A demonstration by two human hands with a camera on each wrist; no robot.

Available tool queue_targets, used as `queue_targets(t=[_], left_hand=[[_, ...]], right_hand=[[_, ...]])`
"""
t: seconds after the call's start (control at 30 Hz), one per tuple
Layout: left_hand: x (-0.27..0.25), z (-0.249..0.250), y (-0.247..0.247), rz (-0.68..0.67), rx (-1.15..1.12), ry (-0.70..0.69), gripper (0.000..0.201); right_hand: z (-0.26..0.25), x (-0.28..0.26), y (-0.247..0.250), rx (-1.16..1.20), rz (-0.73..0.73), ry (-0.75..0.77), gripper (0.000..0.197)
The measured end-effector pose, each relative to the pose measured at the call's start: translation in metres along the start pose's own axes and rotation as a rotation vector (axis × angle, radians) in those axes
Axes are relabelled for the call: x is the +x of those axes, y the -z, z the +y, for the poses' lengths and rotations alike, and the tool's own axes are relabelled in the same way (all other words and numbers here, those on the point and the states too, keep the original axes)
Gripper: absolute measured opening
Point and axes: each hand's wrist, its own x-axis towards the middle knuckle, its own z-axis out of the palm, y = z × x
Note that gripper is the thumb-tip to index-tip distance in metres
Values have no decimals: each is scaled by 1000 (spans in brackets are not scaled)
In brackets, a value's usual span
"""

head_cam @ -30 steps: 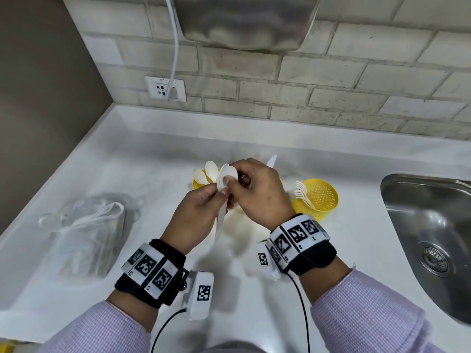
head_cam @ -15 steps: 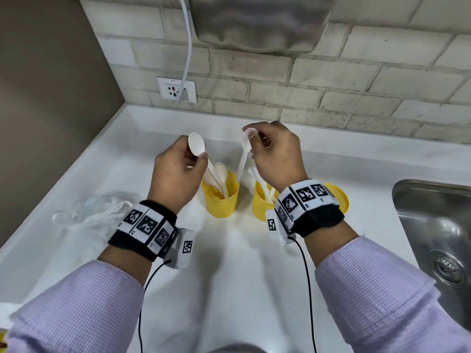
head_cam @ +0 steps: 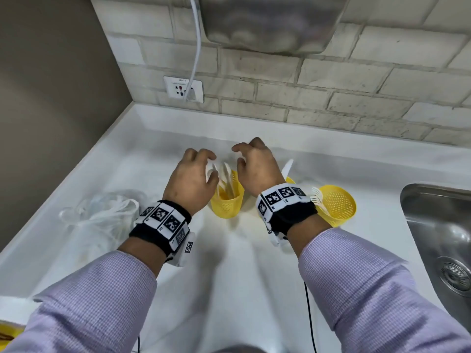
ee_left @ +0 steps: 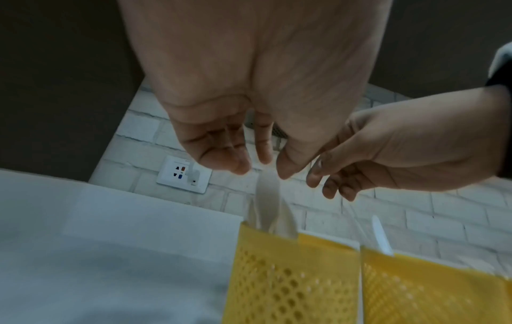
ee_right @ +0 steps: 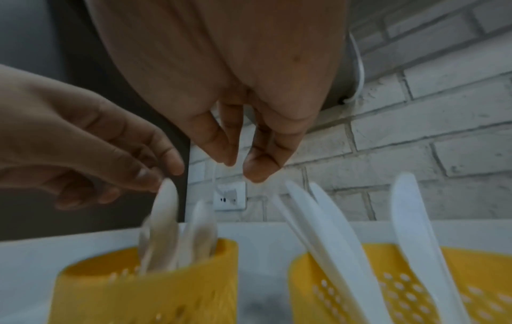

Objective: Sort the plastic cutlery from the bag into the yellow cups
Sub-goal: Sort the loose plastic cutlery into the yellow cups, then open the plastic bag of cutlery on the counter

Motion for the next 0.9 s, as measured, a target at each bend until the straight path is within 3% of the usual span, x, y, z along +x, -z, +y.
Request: queue_targets(t=[0.2, 0.37, 0.5, 0.63, 0.77, 0.9], left_hand=[[-24, -1, 44, 216, -158, 83, 35], [-89, -38, 76, 253, -221, 246, 33], [-146, -84, 88, 229, -134, 412, 29], [-187, -118, 99, 232, -60, 601, 29], [-198, -145, 103, 207, -53, 766, 43], [-189, -171, 97, 88, -94, 915, 67]], right_hand=[[-18, -20, 26, 228, 179, 96, 34], [-29, -65, 27, 400, 152, 102, 30], [-32, -101, -15, 471, -35, 93, 29], [-45, -128, -72, 479, -311, 15, 35], [-74, -128, -108, 328, -614, -8, 56], [-108, -105, -135, 271, -686, 7, 71]])
